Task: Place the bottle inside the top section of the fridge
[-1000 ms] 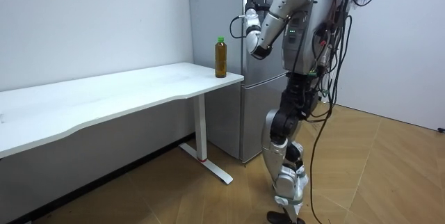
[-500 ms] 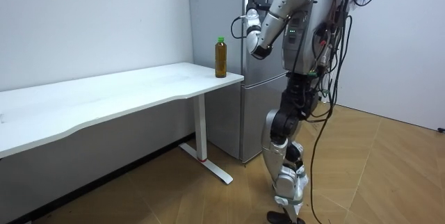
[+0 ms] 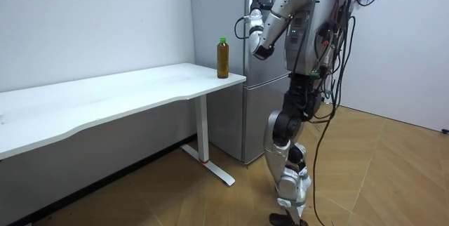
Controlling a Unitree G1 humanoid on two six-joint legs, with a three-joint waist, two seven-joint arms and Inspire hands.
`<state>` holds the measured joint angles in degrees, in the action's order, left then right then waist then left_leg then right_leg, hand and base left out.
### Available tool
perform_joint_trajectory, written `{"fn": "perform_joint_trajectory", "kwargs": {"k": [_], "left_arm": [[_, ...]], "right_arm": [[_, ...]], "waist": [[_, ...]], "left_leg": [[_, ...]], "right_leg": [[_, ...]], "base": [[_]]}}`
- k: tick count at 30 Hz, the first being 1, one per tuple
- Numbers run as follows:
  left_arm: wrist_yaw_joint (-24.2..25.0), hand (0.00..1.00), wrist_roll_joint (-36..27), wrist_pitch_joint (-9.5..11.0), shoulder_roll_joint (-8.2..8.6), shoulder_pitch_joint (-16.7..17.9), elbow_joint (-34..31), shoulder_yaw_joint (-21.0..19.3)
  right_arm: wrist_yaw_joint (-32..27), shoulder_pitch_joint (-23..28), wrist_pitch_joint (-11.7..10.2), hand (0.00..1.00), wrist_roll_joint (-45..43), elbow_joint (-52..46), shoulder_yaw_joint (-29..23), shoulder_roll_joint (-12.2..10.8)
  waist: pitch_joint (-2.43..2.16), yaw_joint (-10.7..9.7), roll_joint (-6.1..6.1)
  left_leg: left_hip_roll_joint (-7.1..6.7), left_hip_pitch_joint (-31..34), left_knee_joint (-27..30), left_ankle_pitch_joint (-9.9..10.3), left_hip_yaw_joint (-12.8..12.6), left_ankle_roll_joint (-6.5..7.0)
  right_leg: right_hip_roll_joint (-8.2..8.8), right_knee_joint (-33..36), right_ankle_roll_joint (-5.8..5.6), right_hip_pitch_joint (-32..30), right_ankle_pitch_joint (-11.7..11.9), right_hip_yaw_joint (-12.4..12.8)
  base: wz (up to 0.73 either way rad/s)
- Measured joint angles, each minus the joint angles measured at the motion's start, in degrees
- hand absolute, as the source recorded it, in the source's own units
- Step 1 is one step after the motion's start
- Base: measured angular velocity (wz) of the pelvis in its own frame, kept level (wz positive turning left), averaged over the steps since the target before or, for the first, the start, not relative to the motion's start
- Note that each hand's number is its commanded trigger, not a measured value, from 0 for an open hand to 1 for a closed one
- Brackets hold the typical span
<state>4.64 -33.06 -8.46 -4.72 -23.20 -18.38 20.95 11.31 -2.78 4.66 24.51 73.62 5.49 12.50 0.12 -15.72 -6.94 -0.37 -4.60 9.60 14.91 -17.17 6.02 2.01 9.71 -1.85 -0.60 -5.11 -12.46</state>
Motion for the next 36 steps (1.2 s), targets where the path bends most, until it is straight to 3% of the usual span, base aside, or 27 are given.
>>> {"fn": "perform_joint_trajectory", "kwargs": {"k": [7, 17, 21, 27, 36], "left_arm": [[1.18, 0.0, -0.01, 1.93, 0.08, 0.0, -0.07, 1.89], [3.42, 0.0, -0.03, 2.32, 0.92, -0.01, -0.07, 4.04], [3.62, 0.0, -1.16, 2.0, 0.96, -0.13, 0.03, 6.04], [4.78, 0.0, -1.08, -0.39, 0.75, -3.1, 1.86, 6.47], [5.08, 0.0, -1.11, -0.45, 0.75, -5.28, 2.74, 8.08]], "right_arm": [[0.15, 0.0, -0.79, 0.0, 0.0, -0.04, 0.0, 0.0], [0.14, -0.14, -1.01, 0.0, 0.51, -0.16, -0.03, -0.04], [0.06, -0.16, -0.89, 0.0, 2.29, -0.16, 0.15, 0.01], [0.17, -0.11, -0.92, 0.0, 4.31, -0.03, 0.07, 0.09], [0.25, -0.1, -0.98, 0.0, 4.72, 0.13, 0.15, 0.36]], "waist": [[0.05, -0.36, 0.03], [0.3, -1.93, 0.22], [0.41, -2.86, 0.09], [0.63, -3.27, -0.21], [0.45, -3.64, -0.71]], "left_leg": [[0.12, -0.16, -0.06, 0.0, -1.22, 0.0], [0.51, -0.9, -0.64, 0.08, -4.62, -0.12], [0.64, -0.91, -0.89, 0.15, -5.74, -0.22], [0.86, -0.59, -0.88, 0.14, -7.28, -0.26], [0.92, -0.58, -0.83, 0.13, -7.48, -0.26]], "right_leg": [[0.03, 0.07, -0.01, -0.18, 0.07, -0.06], [-0.07, 0.12, 0.15, -0.87, 0.69, 1.48], [-0.15, 0.19, 0.25, -1.55, 0.82, 1.69], [-0.52, 0.0, 0.43, -2.05, 1.53, 2.78], [-0.53, -0.02, 0.48, -2.29, 1.69, 2.82]], "base": [[-0.04], [-0.12], [-0.1], [-0.15], [-0.01]]}}
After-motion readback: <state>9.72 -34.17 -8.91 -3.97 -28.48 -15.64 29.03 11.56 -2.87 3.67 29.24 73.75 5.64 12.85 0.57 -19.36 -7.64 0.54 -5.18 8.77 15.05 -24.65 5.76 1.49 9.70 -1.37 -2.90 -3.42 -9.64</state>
